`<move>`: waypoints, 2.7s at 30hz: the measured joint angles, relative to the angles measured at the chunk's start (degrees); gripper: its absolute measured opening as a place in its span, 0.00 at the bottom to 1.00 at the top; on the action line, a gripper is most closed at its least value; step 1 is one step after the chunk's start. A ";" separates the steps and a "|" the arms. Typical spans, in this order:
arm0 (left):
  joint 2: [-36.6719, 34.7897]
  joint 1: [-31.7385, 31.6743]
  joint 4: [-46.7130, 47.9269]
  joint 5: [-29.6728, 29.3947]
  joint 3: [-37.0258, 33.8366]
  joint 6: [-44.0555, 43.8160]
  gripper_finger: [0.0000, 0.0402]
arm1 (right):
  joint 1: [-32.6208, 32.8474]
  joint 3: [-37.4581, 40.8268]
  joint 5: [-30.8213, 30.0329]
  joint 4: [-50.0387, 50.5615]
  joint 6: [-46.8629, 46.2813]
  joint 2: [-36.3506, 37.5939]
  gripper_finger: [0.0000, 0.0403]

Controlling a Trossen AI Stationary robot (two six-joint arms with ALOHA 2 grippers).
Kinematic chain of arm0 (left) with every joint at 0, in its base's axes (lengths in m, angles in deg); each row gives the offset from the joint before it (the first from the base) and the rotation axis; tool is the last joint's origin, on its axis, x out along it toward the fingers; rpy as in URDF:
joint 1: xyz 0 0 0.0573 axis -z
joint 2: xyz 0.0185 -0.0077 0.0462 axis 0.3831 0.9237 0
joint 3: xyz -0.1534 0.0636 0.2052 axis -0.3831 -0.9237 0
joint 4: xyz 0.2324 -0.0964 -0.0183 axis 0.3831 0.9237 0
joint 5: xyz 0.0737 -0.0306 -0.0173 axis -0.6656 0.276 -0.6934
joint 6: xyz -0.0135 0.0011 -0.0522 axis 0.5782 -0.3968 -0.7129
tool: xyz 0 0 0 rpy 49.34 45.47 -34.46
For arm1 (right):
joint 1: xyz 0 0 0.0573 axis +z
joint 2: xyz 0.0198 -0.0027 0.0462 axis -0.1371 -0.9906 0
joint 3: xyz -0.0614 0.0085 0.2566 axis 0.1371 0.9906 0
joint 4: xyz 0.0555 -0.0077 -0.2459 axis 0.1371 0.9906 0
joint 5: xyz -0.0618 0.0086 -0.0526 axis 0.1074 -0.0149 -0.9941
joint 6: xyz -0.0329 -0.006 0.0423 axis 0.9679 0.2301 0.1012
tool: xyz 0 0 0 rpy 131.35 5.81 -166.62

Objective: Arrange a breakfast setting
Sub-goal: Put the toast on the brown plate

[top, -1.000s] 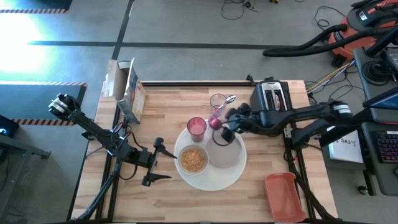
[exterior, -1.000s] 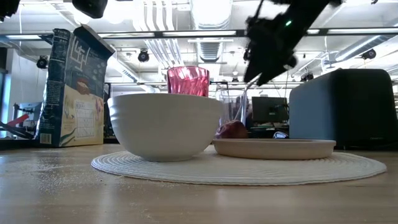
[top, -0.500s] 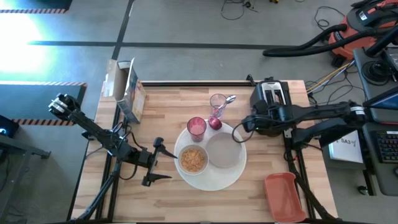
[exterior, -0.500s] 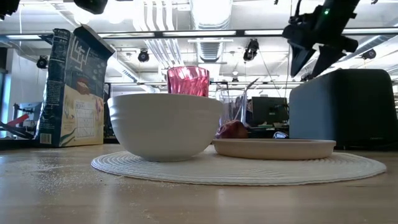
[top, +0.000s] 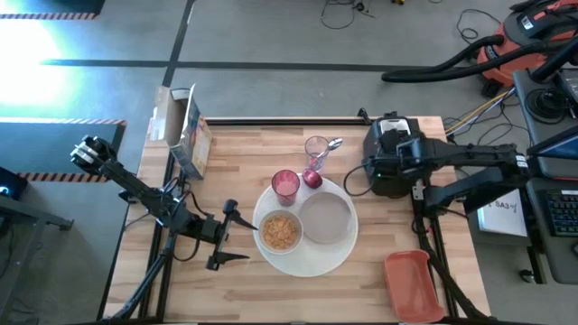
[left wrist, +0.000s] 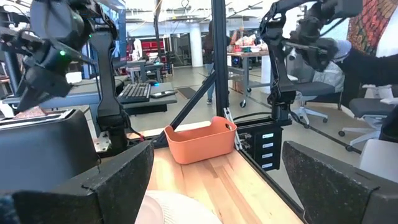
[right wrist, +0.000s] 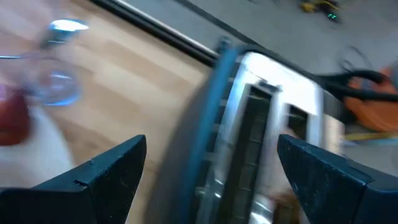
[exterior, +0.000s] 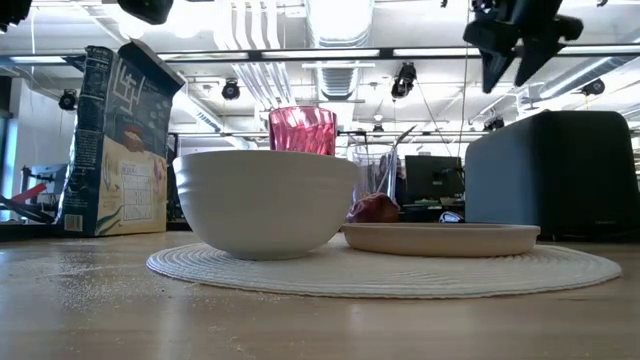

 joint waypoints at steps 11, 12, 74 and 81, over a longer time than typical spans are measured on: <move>1.01 0.04 0.83 0.01 0.00 -1.51 0.84 | -11.77 -2.30 6.11 8.45 1.45 0.01 0.87; 1.25 0.04 0.82 0.00 0.00 -1.51 0.84 | -13.01 -1.99 6.69 8.49 2.11 0.01 0.87; 2.36 0.04 3.82 0.07 0.00 -1.33 0.84 | -25.33 2.49 13.59 7.33 7.26 0.03 0.54; 2.36 0.05 3.86 0.07 0.00 -1.33 0.84 | -25.33 2.51 12.24 6.82 5.84 0.02 0.54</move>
